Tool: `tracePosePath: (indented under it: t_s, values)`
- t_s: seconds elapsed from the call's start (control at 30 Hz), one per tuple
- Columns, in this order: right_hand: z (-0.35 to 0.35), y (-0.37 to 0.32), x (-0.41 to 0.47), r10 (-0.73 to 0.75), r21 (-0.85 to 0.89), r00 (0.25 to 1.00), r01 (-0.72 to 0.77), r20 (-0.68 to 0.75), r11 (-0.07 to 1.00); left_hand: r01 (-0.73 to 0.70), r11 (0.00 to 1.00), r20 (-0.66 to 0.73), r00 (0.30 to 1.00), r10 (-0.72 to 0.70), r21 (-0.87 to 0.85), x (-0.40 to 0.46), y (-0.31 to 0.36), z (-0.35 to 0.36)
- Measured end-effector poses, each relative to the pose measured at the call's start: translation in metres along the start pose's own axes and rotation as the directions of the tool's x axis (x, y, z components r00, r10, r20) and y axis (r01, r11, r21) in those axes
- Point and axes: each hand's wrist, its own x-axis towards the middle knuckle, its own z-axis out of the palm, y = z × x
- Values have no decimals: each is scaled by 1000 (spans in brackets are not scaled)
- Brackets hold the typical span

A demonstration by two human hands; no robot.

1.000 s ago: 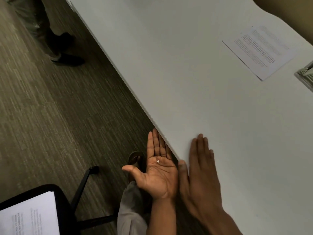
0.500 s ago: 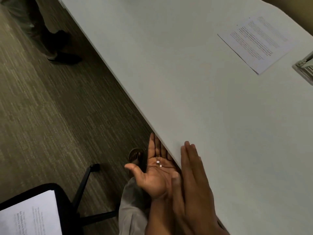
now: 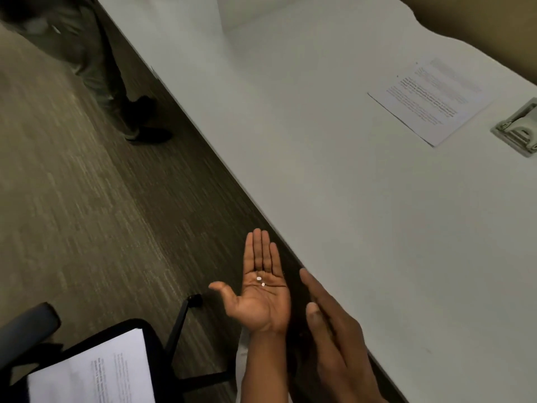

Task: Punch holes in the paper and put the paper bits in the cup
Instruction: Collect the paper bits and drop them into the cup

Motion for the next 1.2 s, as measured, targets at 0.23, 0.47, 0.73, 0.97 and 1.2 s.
tracePosePath:
  t_s: [0.23,0.47,0.73,0.97,1.2]
  values:
    - [-41,-51,42,129,441,989,-82,-77,894,158,986,193,967,-165,49,2,-5,94]
    - [-112,-91,57,44,499,948,125,-314,857,340,934,287,889,-356,107,7,-53,170]
    - [-189,-111,84,-4,334,842,218,-539,917,537,801,351,720,-598,265,29,-132,236]
    - [-260,-121,104,-267,-282,708,99,-654,954,685,581,339,473,-813,439,52,-213,281]
    - [-331,-106,110,-305,-556,701,-155,-644,816,789,295,261,177,-949,539,54,-301,304]
